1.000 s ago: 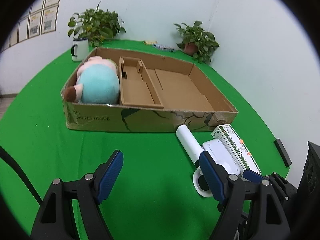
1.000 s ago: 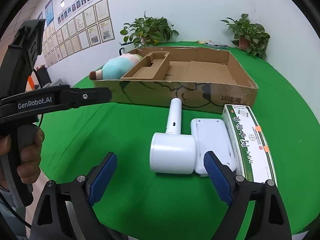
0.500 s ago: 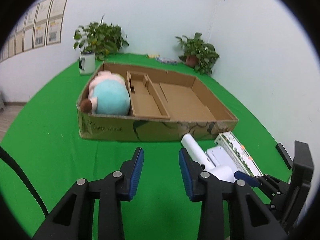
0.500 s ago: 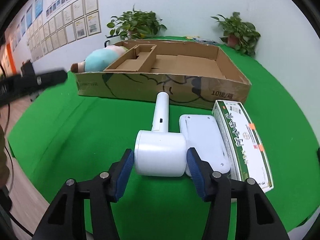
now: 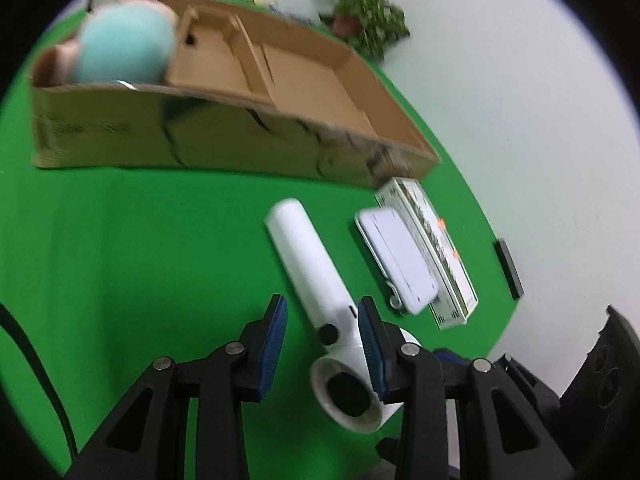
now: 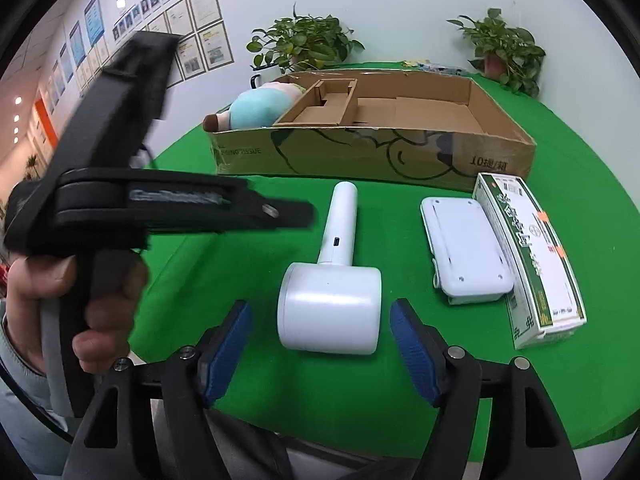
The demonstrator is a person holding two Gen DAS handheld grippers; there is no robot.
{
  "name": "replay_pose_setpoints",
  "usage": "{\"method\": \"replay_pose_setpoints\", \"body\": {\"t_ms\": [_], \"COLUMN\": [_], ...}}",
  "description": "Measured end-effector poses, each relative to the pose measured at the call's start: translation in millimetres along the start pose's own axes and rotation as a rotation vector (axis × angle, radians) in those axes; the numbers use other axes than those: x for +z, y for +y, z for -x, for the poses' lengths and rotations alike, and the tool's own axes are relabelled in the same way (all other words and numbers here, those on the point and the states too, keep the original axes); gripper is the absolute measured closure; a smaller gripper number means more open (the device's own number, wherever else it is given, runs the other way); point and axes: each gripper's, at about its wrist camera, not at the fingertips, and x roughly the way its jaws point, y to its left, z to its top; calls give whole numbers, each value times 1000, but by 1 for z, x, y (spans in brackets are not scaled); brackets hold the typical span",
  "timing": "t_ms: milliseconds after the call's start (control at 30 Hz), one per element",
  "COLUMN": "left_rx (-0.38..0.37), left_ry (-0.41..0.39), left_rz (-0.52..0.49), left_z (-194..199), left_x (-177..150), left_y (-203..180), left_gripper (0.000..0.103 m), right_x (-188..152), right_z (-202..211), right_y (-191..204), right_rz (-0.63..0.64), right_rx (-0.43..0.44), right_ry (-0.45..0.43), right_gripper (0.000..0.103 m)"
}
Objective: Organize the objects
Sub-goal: 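Move the right gripper to the white hair dryer head and grasp it, then lift the white hair dryer off the table with the right gripper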
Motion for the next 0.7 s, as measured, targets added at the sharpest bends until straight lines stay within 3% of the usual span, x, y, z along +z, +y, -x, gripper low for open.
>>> {"method": "replay_pose_setpoints", "body": {"t_ms": [133, 200, 700], "left_rx": [-17, -21, -145], "left_ry": [43, 59, 140], "left_rz": [-16, 2, 136], "left_z": [-19, -24, -37], "left_x": [5, 5, -21], "left_y": [-7, -6, -1], "left_gripper": [67, 67, 66], "right_x": [2, 3, -39], "right_z": [-8, -14, -5], "right_y": [-3, -6, 4], "right_rz": [7, 0, 32], "right_rx": [-11, -9, -62], "right_ry": [14, 34, 3], "right_gripper": [35, 47, 48]}}
